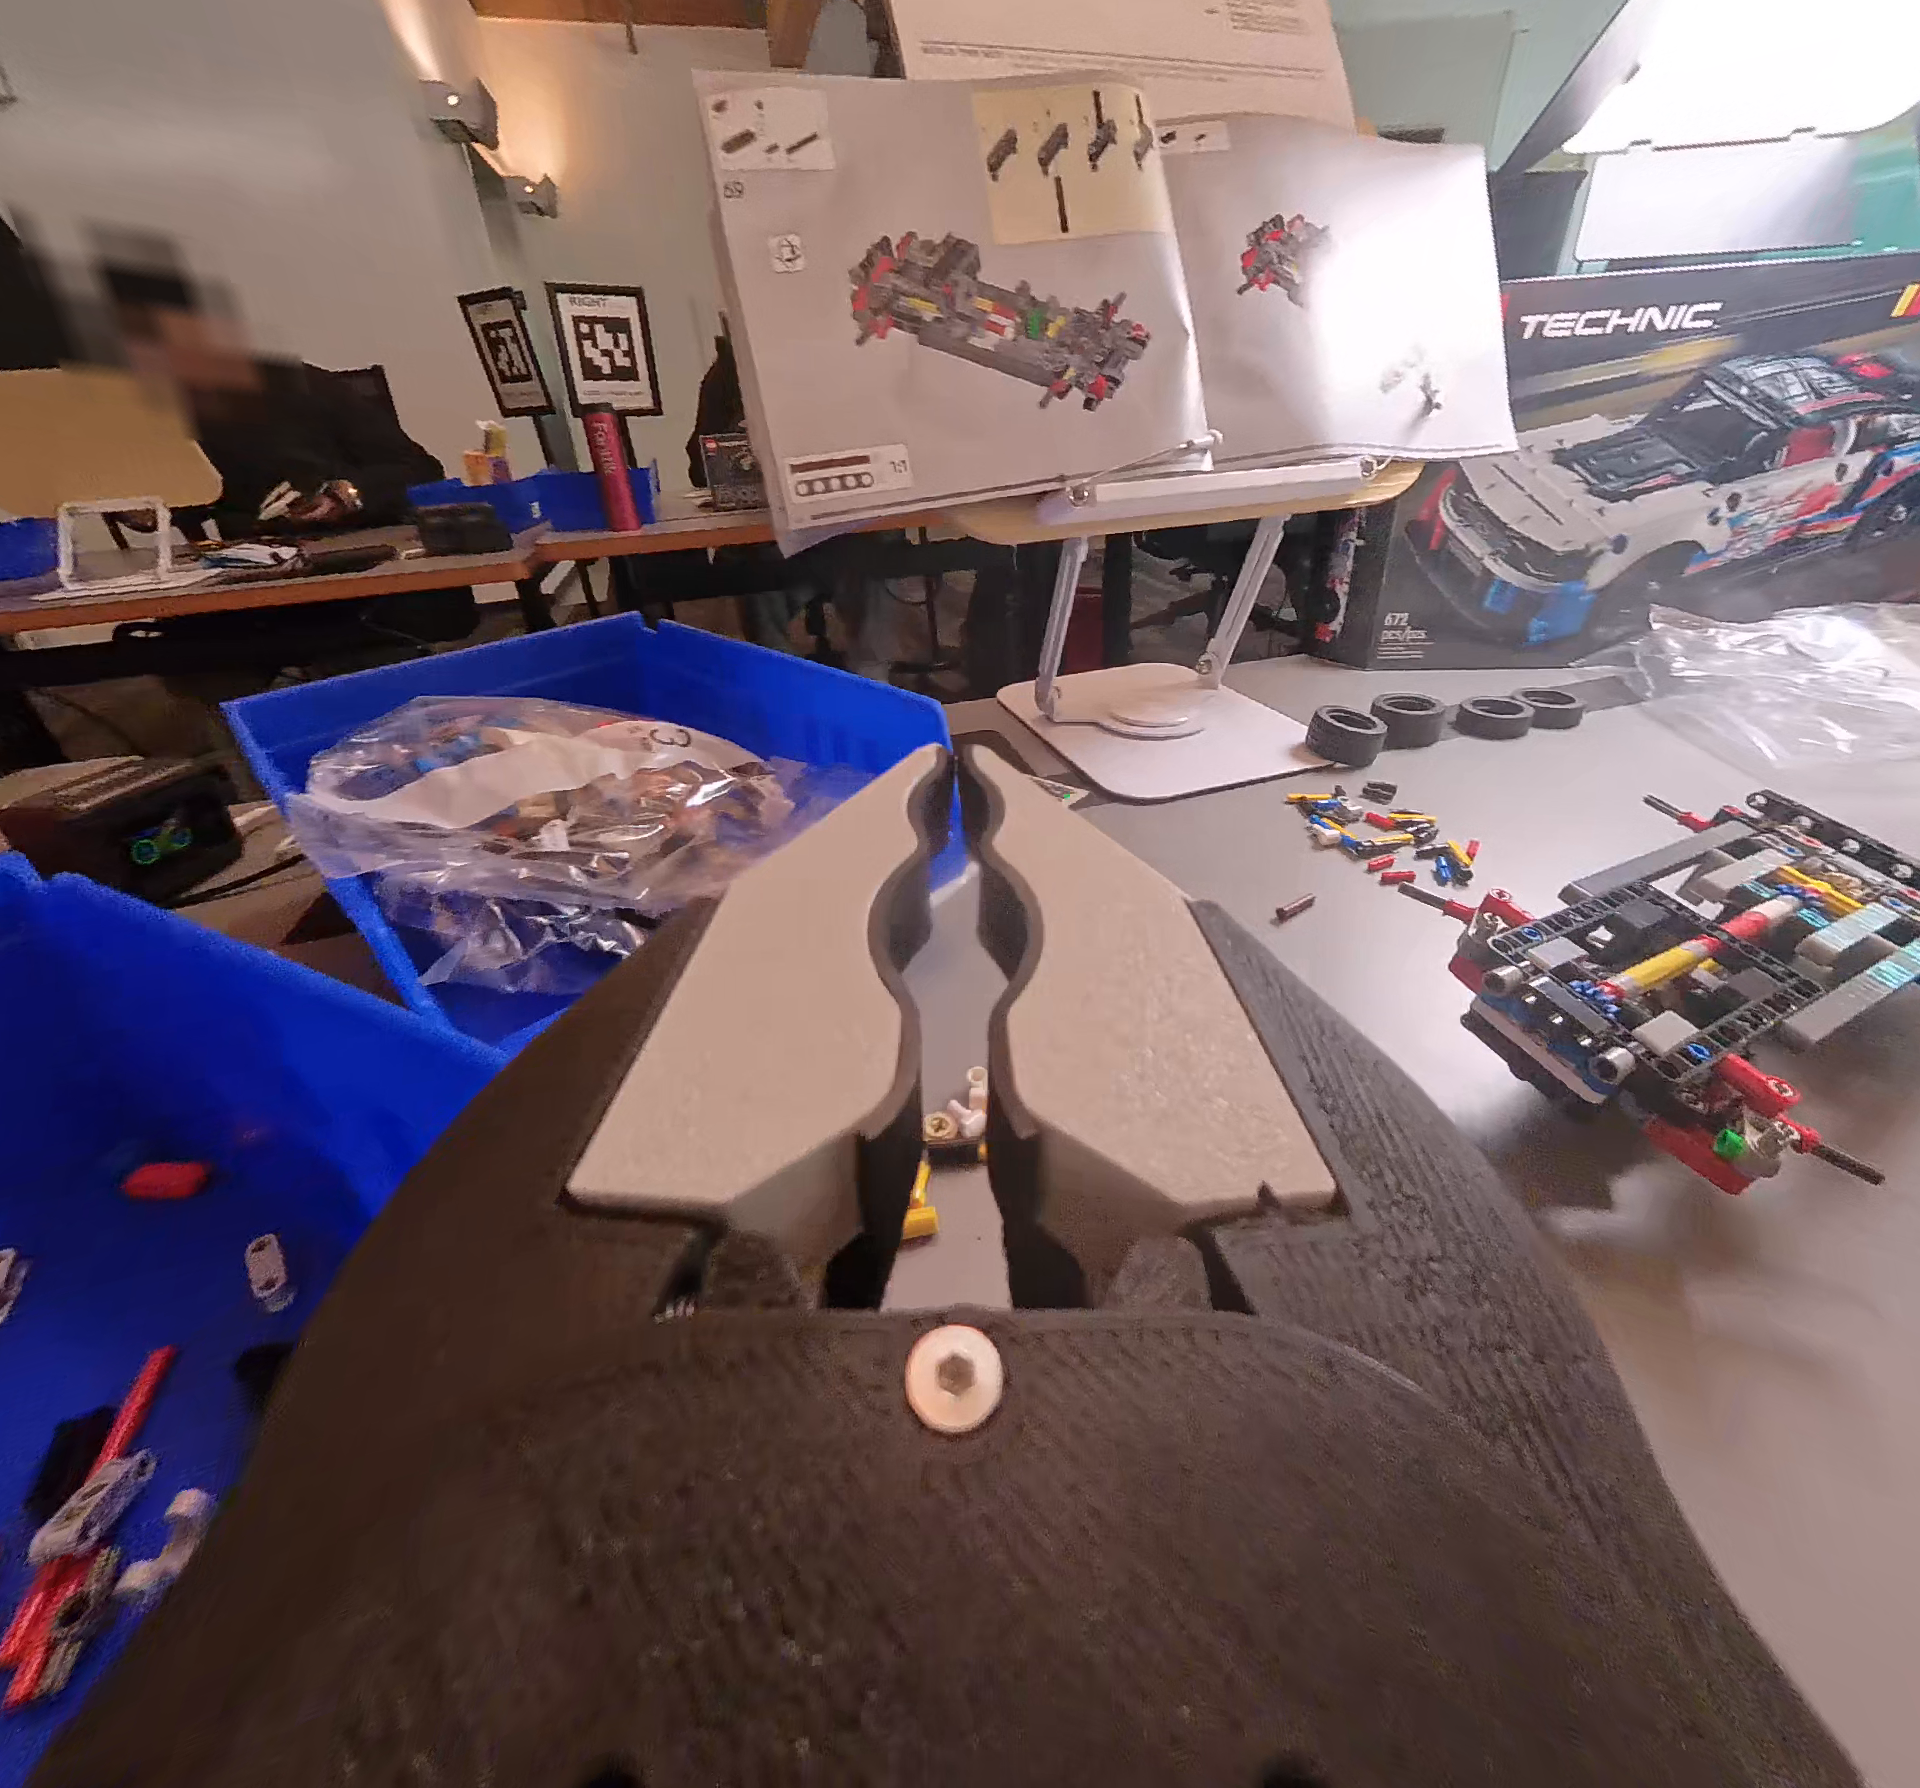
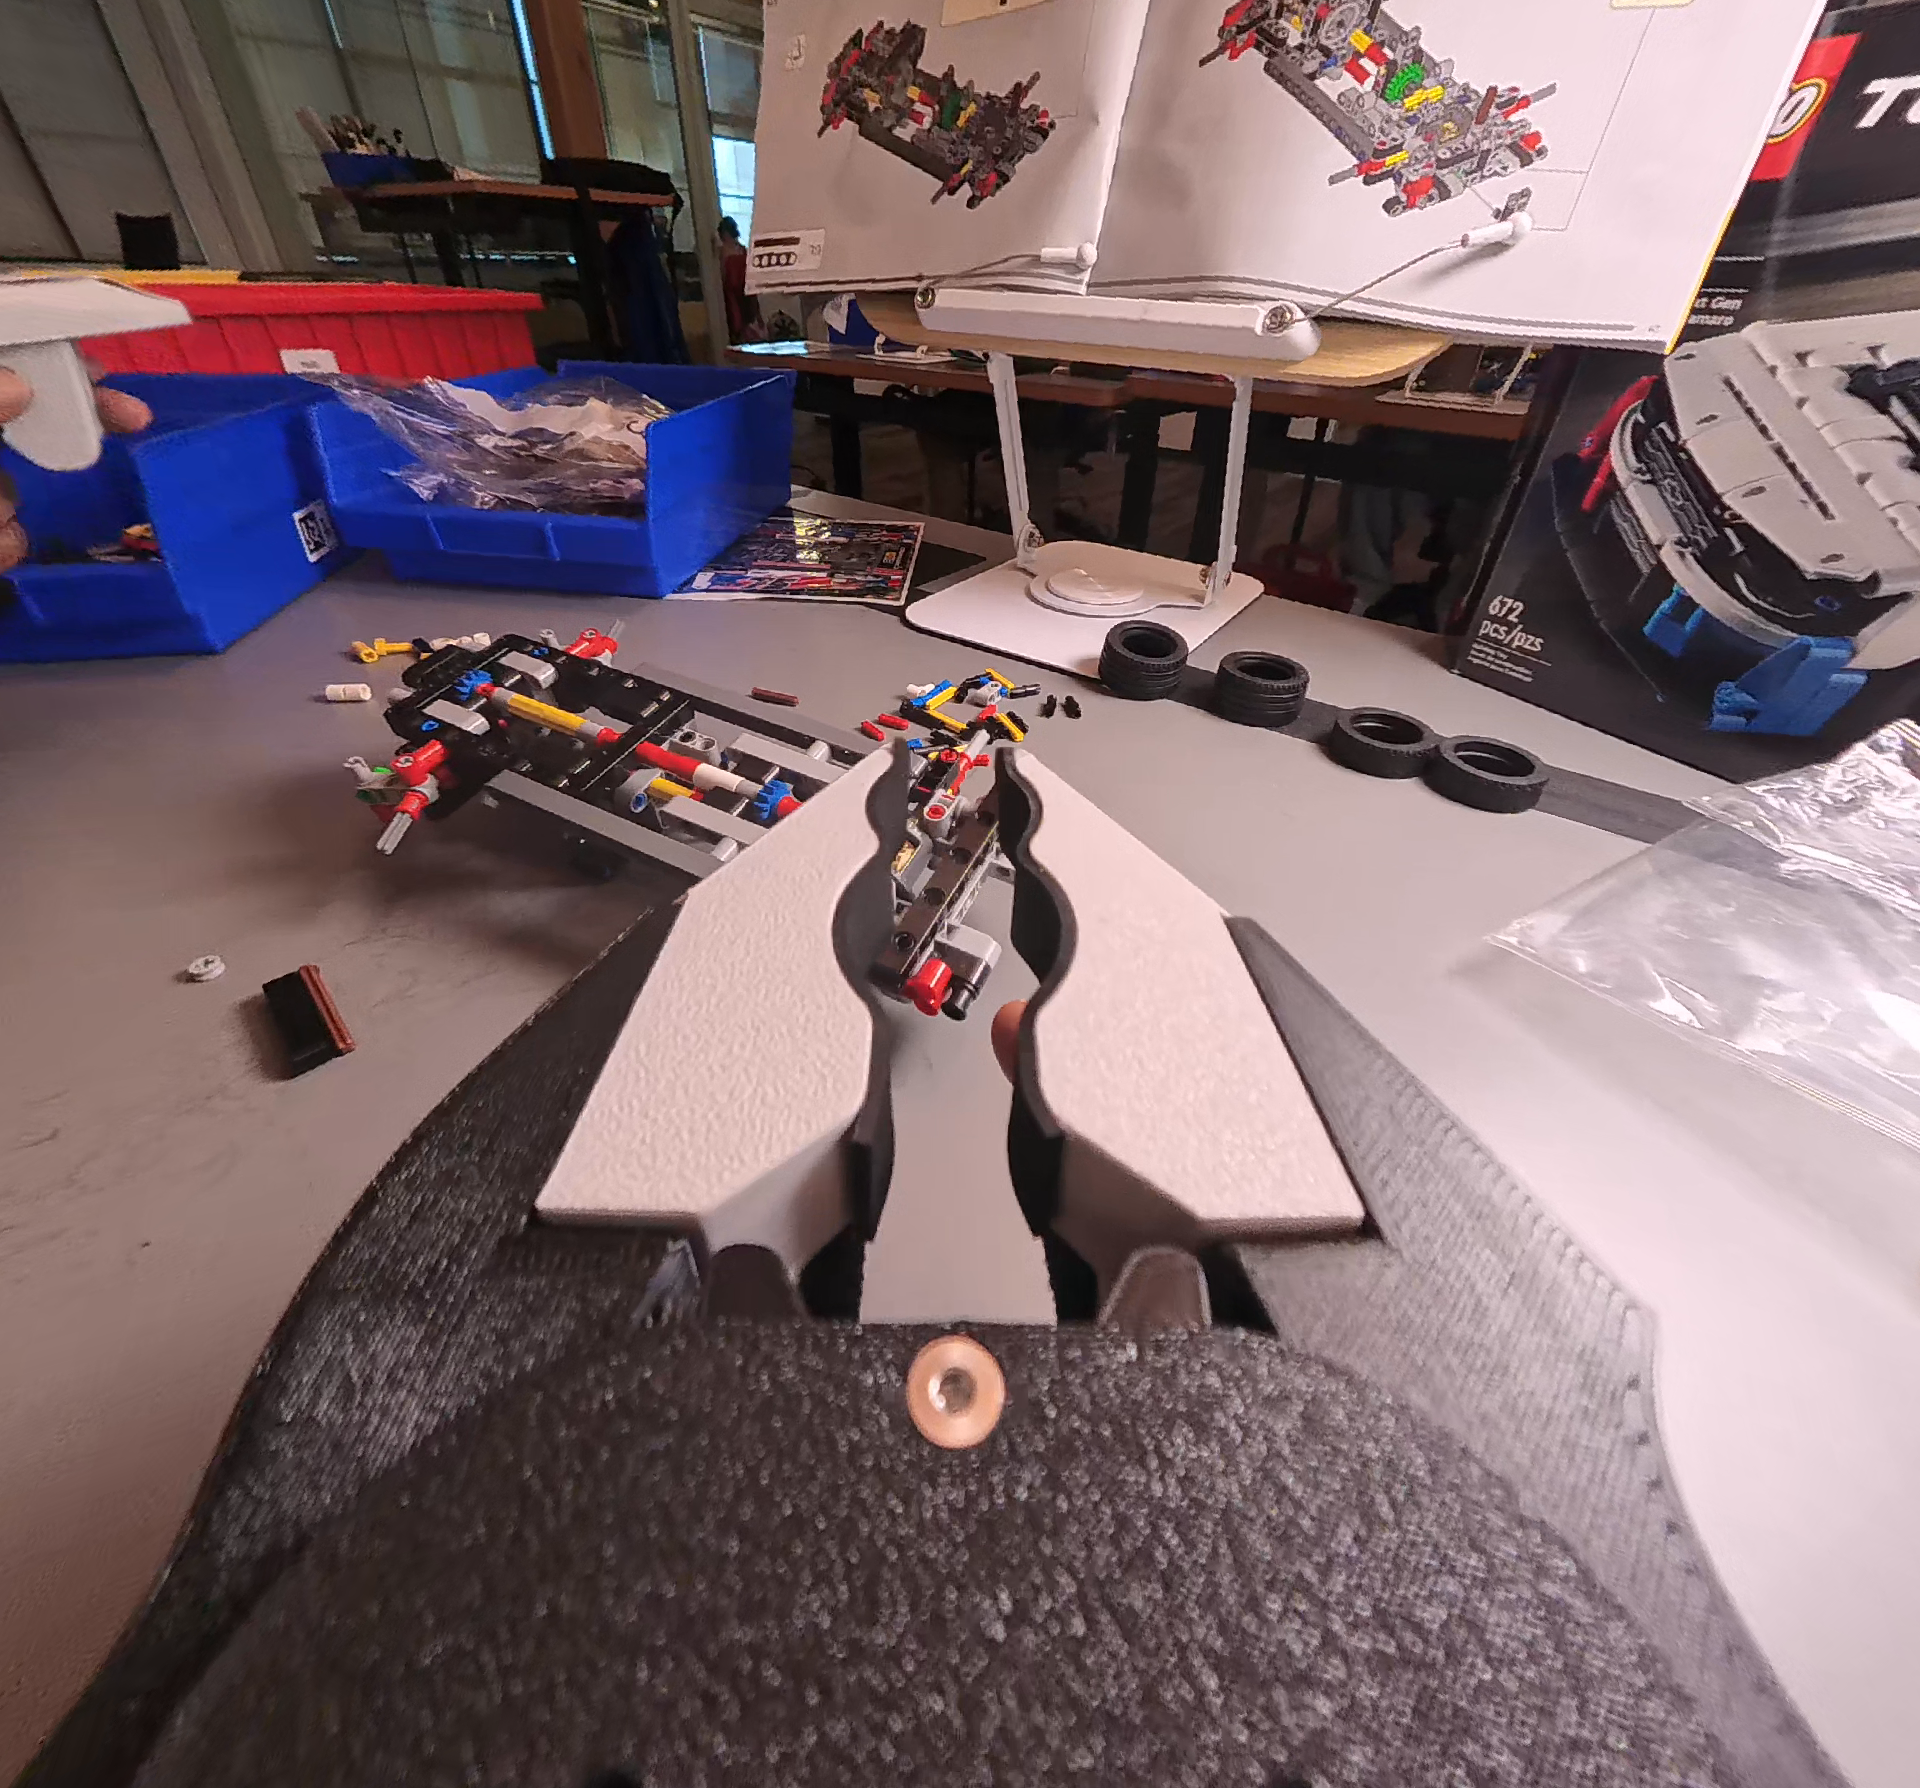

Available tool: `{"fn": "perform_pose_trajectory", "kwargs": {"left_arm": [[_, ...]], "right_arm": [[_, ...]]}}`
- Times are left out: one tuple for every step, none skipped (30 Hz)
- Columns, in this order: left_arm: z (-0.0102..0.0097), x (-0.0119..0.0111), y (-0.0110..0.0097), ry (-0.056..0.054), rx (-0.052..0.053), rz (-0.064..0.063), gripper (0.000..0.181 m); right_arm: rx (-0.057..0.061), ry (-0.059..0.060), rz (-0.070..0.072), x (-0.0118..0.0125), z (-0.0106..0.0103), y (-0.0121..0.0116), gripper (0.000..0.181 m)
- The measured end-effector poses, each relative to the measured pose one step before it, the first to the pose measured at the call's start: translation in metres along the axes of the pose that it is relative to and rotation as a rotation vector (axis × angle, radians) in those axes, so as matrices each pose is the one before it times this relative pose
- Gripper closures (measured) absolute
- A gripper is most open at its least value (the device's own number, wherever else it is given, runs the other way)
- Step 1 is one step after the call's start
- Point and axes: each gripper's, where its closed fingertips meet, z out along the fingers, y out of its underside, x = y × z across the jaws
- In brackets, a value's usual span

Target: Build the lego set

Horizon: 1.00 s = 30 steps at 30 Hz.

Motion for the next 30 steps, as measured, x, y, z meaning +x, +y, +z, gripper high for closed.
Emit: {"fn": "perform_pose_trajectory", "kwargs": {"left_arm": [[-0.00175, -0.00276, 0.00013, -0.0103, 0.0022, -0.0041, 0.181], [-0.00076, -0.00137, 0.00071, -0.0067, -0.0002, -0.0038, 0.181], [0.00002, -0.00007, 0.00099, -0.0027, -0.0013, -0.0021, 0.181], [0.00104, 0.00104, 0.00203, 0.0000, -0.0089, 0.0017, 0.181], [0.00175, 0.00196, 0.00365, 0.0033, -0.0195, 0.0063, 0.181], [0.00183, 0.00195, 0.00380, 0.0034, -0.0197, 0.0084, 0.181], [0.00132, 0.00189, 0.00308, 0.0032, -0.0145, 0.0080, 0.181], [0.00122, 0.00091, 0.00347, -0.0003, -0.0166, 0.0052, 0.181], [0.00168, 0.00069, 0.00569, 0.0007, -0.0299, 0.0027, 0.181], [0.00245, 0.00054, 0.00768, 0.0025, -0.0432, 0.0015, 0.181], [0.00267, 0.00032, 0.00755, 0.0010, -0.0412, 0.0048, 0.181], [0.00321, 0.00167, 0.00926, 0.0089, -0.0544, 0.0146, 0.181], [0.00387, 0.00155, 0.01083, 0.0053, -0.0653, 0.0179, 0.180], [0.00328, 0.00135, 0.00741, -0.0002, -0.0395, 0.0160, 0.180], [0.00218, 0.00267, 0.00465, 0.0066, -0.0237, 0.0152, 0.180], [0.00204, 0.00342, 0.00363, 0.0111, -0.0201, 0.0133, 0.178], [0.00162, 0.00501, 0.00129, 0.0199, -0.0045, 0.0144, 0.177], [0.00114, 0.00582, -0.00016, 0.0242, 0.0034, 0.0140, 0.176], [0.00093, 0.00477, -0.00023, 0.0152, 0.0017, 0.0101, 0.176], [0.00072, 0.00434, -0.00082, 0.0129, 0.0047, 0.0103, 0.174], [0.00074, 0.00514, -0.00152, 0.0182, 0.0111, 0.0125, 0.171], [0.00049, 0.00456, -0.00201, 0.0141, 0.0142, 0.0107, 0.167], [0.00025, 0.00352, -0.00207, 0.0067, 0.0135, 0.0088, 0.164], [0.00027, 0.00336, -0.00168, 0.0079, 0.0105, 0.0091, 0.161], [0.00055, 0.00329, -0.00050, 0.0096, 0.0040, 0.0075, 0.159], [0.00072, 0.00239, 0.00048, 0.0064, -0.0019, 0.0043, 0.157], [0.00067, 0.00161, 0.00089, 0.0044, -0.0033, 0.0032, 0.156], [0.00050, 0.00090, 0.00059, 0.0035, -0.0011, 0.0028, 0.155], [0.00016, 0.00024, -0.00003, 0.0021, 0.0024, 0.0016, 0.155], [-0.00010, -0.00020, -0.00019, 0.0010, 0.0026, -0.0005, 0.155]], "right_arm": [[0.0051, 0.0006, -0.0014, 0.00012, -0.00059, -0.00110, 0.169], [0.0053, 0.0001, 0.0041, 0.00023, -0.00017, -0.00122, 0.170], [0.0053, -0.0016, 0.0057, 0.00037, 0.00086, -0.00143, 0.172], [0.0009, -0.0021, 0.0024, 0.00093, 0.00199, -0.00152, 0.172], [-0.0001, -0.0002, 0.0030, 0.00137, 0.00281, -0.00179, 0.172], [0.0053, -0.0010, 0.0085, 0.00082, 0.00282, -0.00306, 0.172], [0.0109, -0.0051, 0.0127, -0.00054, 0.00263, -0.00355, 0.171], [0.0078, -0.0081, 0.0109, -0.00183, 0.00215, -0.00249, 0.171], [0.0008, -0.0076, -0.0005, -0.00237, 0.00163, -0.00056, 0.172], [-0.0044, -0.0021, -0.0119, -0.00220, 0.00101, 0.00100, 0.172], [-0.0068, 0.0001, -0.0170, -0.00194, 0.00032, 0.00188, 0.172], [-0.0071, -0.0002, -0.0160, -0.00199, -0.00011, 0.00227, 0.172], [-0.0056, -0.0006, -0.0120, -0.00181, -0.00040, 0.00181, 0.172], [-0.0047, -0.0021, -0.0095, -0.00176, -0.00034, 0.00138, 0.172], [-0.0030, -0.0007, -0.0104, -0.00108, -0.00036, 0.00054, 0.172], [-0.0006, 0.0007, -0.0137, -0.00016, 0.00001, -0.00039, 0.172], [-0.0010, 0.0002, -0.0201, 0.00092, 0.00073, -0.00113, 0.172], [-0.0053, -0.0048, -0.0223, 0.00153, 0.00236, -0.00117, 0.172], [-0.0233, -0.0240, -0.0158, 0.00011, 0.00427, 0.00055, 0.172], [-0.0447, -0.0465, -0.0108, -0.00185, 0.00642, 0.00246, 0.172], [-0.0491, -0.0462, -0.0183, -0.00048, 0.00767, 0.00192, 0.172], [-0.0417, -0.0395, -0.0308, 0.00148, 0.00885, 0.00053, 0.172], [-0.0466, -0.0450, -0.0388, 0.00182, 0.01000, 0.00117, 0.172], [-0.0405, -0.0248, -0.0396, 0.00546, 0.01094, 0.00038, 0.172], [-0.0284, -0.0109, -0.0400, 0.00823, 0.01190, -0.00093, 0.172], [-0.0289, -0.0237, -0.0346, 0.00698, 0.01308, -0.00031, 0.172], [-0.0303, -0.0283, -0.0238, 0.00724, 0.01369, 0.00002, 0.172], [-0.0276, -0.0311, -0.0204, 0.00732, 0.01414, 0.00032, 0.172], [-0.0339, -0.0530, -0.0191, 0.00432, 0.01436, 0.00231, 0.171], [-0.0319, -0.0566, -0.0114, 0.00380, 0.01381, 0.00308, 0.171]]}}
